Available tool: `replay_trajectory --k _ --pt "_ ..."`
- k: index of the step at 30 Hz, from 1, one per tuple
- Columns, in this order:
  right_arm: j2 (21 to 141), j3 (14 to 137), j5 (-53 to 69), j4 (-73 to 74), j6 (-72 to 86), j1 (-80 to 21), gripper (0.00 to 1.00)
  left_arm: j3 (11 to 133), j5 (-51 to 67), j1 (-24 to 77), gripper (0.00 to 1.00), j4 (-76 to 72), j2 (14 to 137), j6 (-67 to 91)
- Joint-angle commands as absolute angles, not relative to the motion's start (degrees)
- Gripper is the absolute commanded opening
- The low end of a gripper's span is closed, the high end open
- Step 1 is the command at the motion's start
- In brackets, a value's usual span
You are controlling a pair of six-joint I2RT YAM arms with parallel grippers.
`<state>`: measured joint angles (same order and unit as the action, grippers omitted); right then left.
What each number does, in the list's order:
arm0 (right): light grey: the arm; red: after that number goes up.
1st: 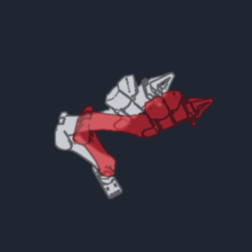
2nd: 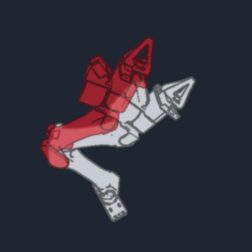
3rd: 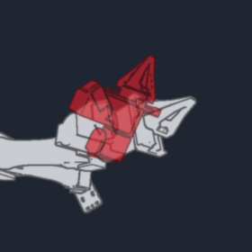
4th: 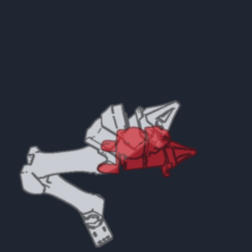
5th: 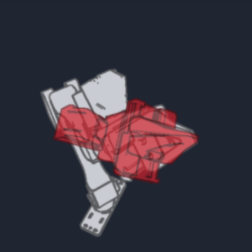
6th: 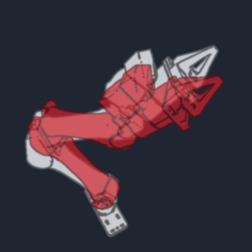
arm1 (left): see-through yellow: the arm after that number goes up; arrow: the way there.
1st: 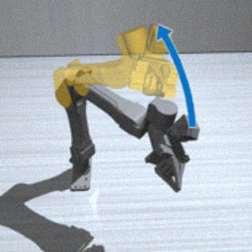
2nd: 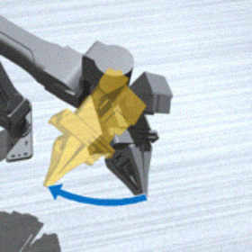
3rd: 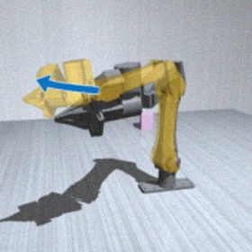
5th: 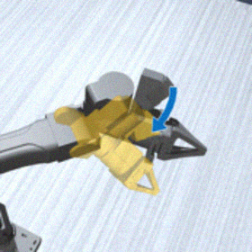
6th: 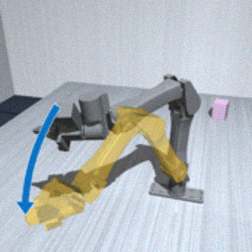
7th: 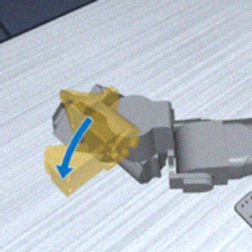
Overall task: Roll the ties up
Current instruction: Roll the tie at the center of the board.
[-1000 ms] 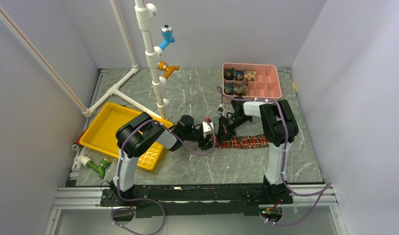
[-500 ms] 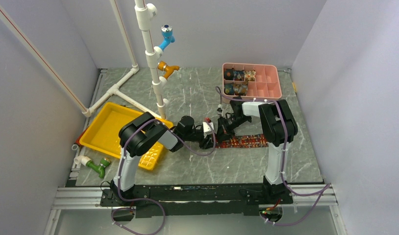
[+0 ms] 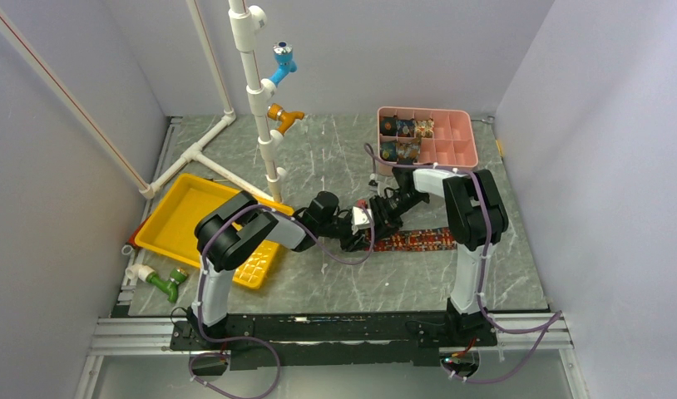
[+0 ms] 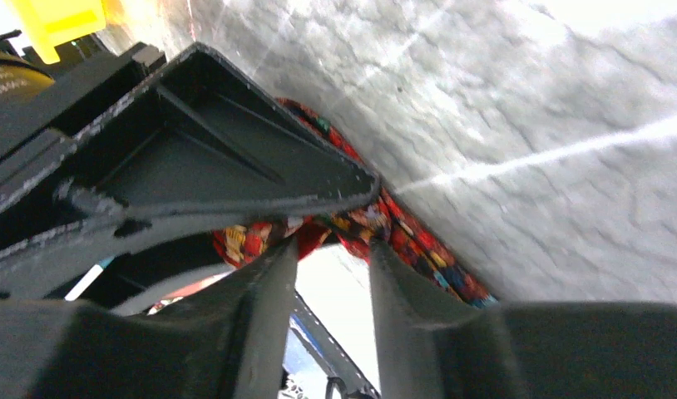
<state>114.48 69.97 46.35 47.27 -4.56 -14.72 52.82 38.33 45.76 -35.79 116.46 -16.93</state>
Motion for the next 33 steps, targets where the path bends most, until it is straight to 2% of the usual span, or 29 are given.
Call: replay_trajectory --k 1,14,20,22,24,28,31,33 --pt "109.6 68.3 49.0 51.6 -7.3 -13.7 0.46 51.5 28.9 46.1 0.25 -15.0 122.3 -22.5" --pt "104.9 63.9 57.6 39.7 3.3 -13.6 0.49 52.2 28.7 46.8 0.27 -13.1 122.3 -23.3" --pt "106.5 63.5 55.8 36.7 6.3 -13.8 0.54 51.9 28.7 47.2 0.28 -13.8 122.5 -22.6" --pt "107.3 63.0 55.0 35.7 6.5 -13.8 0.5 52.0 28.7 47.4 0.29 -13.9 122.5 -22.5" --pt "108.4 62.8 53.8 35.6 6.4 -13.8 0.39 52.1 28.8 47.5 0.29 -14.0 122.7 -22.7" --pt "110.0 63.2 53.1 35.5 5.9 -13.5 0.25 52.1 28.8 47.5 0.3 -13.7 122.7 -23.1" --pt "110.8 63.4 52.9 36.0 5.0 -13.5 0.04 51.9 28.8 47.5 0.3 -13.7 122.5 -23.4" --pt "111.2 63.3 51.1 36.9 4.3 -13.2 0.0 51.6 28.8 47.5 0.31 -13.8 122.4 -23.4"
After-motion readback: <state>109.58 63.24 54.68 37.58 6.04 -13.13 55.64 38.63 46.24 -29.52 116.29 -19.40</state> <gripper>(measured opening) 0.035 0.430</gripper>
